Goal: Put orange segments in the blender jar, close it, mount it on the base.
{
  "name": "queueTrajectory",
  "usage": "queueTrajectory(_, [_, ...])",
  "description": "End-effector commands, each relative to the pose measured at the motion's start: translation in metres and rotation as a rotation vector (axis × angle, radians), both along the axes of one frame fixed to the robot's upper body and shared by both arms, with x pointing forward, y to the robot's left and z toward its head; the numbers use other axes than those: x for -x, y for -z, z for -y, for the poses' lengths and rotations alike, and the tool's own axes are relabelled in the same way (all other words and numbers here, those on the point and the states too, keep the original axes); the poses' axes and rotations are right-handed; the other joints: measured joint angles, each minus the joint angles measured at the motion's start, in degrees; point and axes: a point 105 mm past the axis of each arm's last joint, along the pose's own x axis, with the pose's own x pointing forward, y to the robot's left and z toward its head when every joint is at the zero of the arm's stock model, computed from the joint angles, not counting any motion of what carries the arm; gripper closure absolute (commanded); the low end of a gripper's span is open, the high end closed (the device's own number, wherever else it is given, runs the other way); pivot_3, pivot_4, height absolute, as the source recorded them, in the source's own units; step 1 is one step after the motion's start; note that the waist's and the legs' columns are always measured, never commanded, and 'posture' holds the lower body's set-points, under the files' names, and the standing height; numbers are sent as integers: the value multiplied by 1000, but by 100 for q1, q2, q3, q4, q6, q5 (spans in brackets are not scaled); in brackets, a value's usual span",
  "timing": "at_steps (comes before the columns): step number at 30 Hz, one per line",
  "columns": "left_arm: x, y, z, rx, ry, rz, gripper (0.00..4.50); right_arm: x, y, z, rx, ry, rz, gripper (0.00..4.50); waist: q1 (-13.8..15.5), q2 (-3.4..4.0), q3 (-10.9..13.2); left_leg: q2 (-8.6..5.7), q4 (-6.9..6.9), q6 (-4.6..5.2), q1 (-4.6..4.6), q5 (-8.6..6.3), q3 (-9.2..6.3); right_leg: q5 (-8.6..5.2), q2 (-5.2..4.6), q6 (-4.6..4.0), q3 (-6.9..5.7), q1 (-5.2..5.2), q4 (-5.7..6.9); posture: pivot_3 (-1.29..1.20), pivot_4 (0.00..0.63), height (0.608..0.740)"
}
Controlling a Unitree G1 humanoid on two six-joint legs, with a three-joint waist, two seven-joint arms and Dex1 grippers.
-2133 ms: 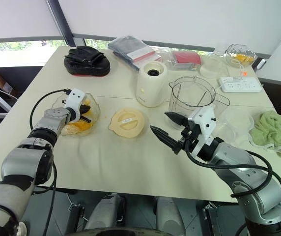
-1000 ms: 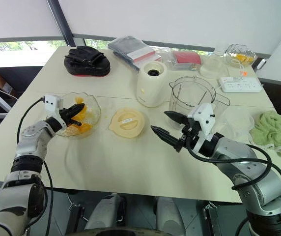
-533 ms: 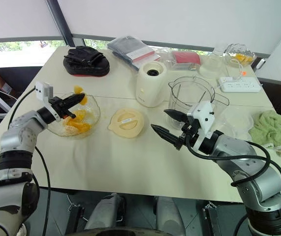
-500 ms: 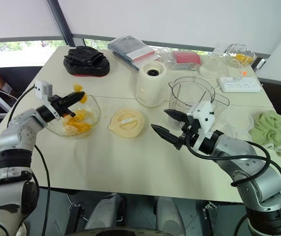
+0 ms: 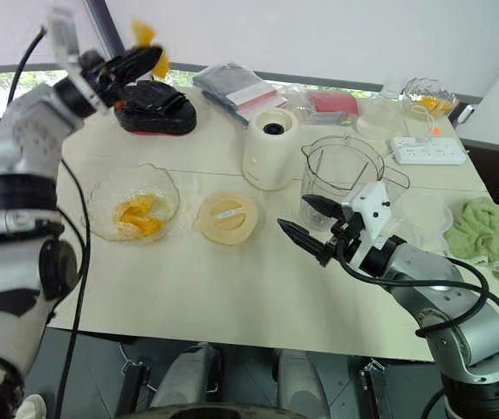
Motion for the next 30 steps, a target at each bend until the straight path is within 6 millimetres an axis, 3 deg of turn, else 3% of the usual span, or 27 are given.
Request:
queueTrajectory(1, [2, -27, 35, -26, 115, 67, 4468, 7, -11, 3, -6, 29, 65, 1037, -10, 1, 0, 0, -1, 0, 0, 0, 0, 0, 0, 0, 1, 0, -2, 0, 150, 740])
queueTrajectory(7, [12, -43, 105, -65, 309, 112, 4468, 18, -7, 8, -18, 117, 67, 1037, -15, -4, 3, -2, -4, 4, -8, -3, -1, -3, 1, 5, 0, -1, -11, 0, 150, 740])
queueTrajectory(9, [21, -42, 136, -83, 389, 119, 4468, 26, -6, 11, -27, 175, 71, 1037, -13, -5, 4, -2, -8, 5, -7, -3, 0, -4, 0, 5, 2, -4, -11, 0, 150, 740])
queueTrajectory(13, [31, -32, 167, -125, 465, 127, 4468, 36, -5, 13, -38, 242, 74, 1037, -40, -2, 4, -2, -14, 5, -5, -3, 1, -5, 3, 4, 6, -8, -11, 0, 150, 740])
queueTrajectory(15, [36, -9, 193, -202, 511, 91, 4468, 47, -3, 17, -43, 311, 73, 1037, -12, -2, 4, -1, -15, 5, -3, -3, -1, -5, 5, 4, 6, -8, -9, 0, 150, 740])
queueTrajectory(17, [39, 6, 205, -251, 528, 72, 4468, 53, -3, 20, -45, 352, 74, 1037, 7, -2, 4, -1, -15, 5, -4, -3, -5, -7, 7, 2, 4, -7, -7, 0, 150, 740])
queueTrajectory(20, [40, 44, 224, -404, 522, 53, 4468, 61, -3, 26, -66, 410, 90, 1037, -7, -1, 4, -3, -11, 5, -5, -3, 1, -15, 3, -13, 11, -7, -13, 0, 150, 740])
queueTrajectory(24, [42, 76, 236, -535, 511, 49, 4468, 70, -11, 29, -126, 442, 140, 1037, -35, -1, 4, -4, -11, 5, 1, -3, 9, -18, 2, -17, 21, -4, -16, 0, 150, 740])
queueTrajectory(30, [40, 101, 243, -617, 465, 33, 4468, 91, -13, 29, -146, 467, 173, 1037, -4, -5, 7, -3, -12, 5, 1, -3, 3, -20, 6, -19, 19, -4, -14, 0, 150, 740])
